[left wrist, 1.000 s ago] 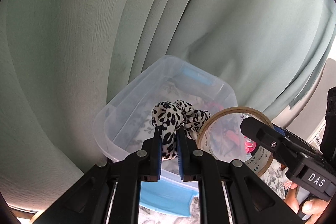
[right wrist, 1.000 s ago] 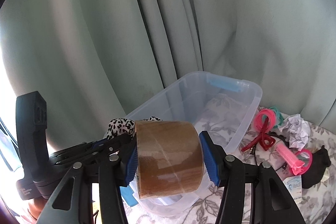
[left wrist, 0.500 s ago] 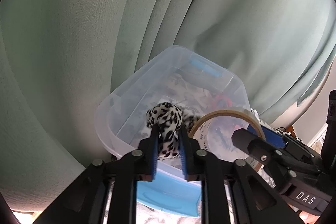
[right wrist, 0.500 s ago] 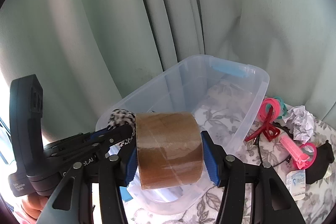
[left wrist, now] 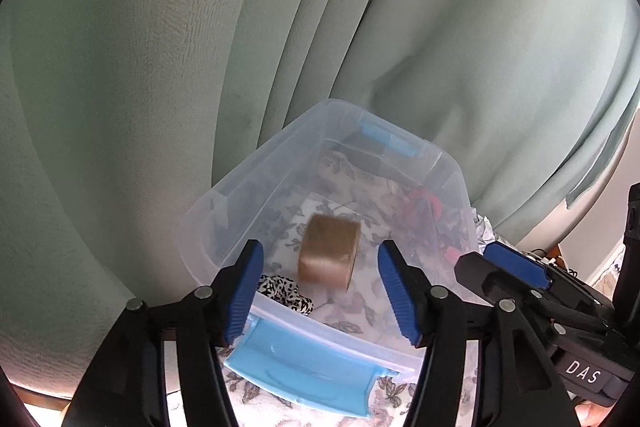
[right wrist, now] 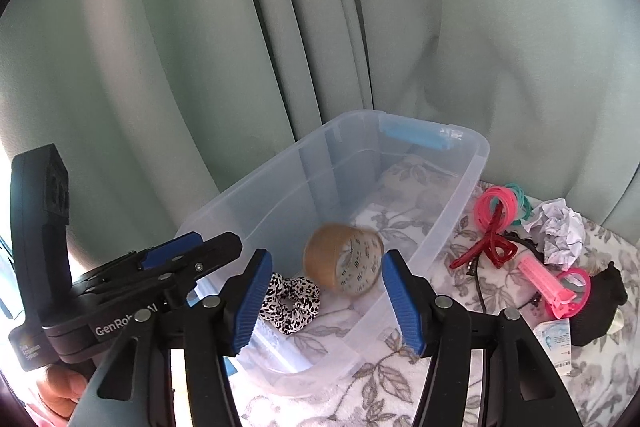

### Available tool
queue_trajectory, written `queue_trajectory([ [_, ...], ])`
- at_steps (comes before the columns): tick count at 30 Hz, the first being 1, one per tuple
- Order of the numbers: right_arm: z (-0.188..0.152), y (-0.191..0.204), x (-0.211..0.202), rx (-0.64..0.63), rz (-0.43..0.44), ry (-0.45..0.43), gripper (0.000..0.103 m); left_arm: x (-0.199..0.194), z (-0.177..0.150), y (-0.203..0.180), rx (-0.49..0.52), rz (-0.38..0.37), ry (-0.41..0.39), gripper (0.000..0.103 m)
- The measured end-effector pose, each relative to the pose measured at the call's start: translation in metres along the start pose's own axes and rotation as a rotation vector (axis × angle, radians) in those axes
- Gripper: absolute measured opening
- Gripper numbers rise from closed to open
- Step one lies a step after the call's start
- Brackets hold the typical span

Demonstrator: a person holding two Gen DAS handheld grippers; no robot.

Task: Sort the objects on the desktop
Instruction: 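Open both tools to drop the tape roll and scrunchie into the bin, then move both open tools back over the cluttered table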

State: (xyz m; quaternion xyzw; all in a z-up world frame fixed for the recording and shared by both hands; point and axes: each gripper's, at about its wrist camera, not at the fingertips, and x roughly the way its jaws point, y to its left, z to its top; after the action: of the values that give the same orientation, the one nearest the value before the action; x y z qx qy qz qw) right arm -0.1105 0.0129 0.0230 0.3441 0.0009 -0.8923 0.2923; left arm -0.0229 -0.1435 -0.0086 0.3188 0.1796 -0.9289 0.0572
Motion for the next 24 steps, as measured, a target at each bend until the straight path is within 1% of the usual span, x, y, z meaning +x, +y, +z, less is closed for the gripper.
queue_trajectory([
  [6,-0.006,-0.009,-0.012,0.026,-0.008,-0.022,0.062,-0.016,0.000,-0.008,0.027,0.005,-0.048,0.062],
  [11,-0.009,-0.026,-0.032,0.061,-0.020,-0.066,0.063,-0.031,0.001,-0.024,0.069,-0.032,-0.111,0.063],
  [16,-0.013,-0.042,-0.052,0.096,-0.033,-0.112,0.073,-0.044,0.001,-0.045,0.116,-0.083,-0.183,0.064],
  [18,-0.017,-0.052,-0.065,0.116,-0.053,-0.147,0.078,-0.050,0.000,-0.054,0.131,-0.103,-0.212,0.064],
  [20,-0.021,-0.063,-0.077,0.140,-0.075,-0.178,0.082,-0.055,0.000,-0.064,0.146,-0.123,-0.239,0.069],
  [23,-0.028,-0.084,-0.095,0.183,-0.111,-0.218,0.089,-0.061,-0.003,-0.080,0.169,-0.157,-0.291,0.069],
  [24,-0.030,-0.091,-0.100,0.199,-0.123,-0.231,0.092,-0.063,-0.005,-0.086,0.178,-0.167,-0.307,0.069],
])
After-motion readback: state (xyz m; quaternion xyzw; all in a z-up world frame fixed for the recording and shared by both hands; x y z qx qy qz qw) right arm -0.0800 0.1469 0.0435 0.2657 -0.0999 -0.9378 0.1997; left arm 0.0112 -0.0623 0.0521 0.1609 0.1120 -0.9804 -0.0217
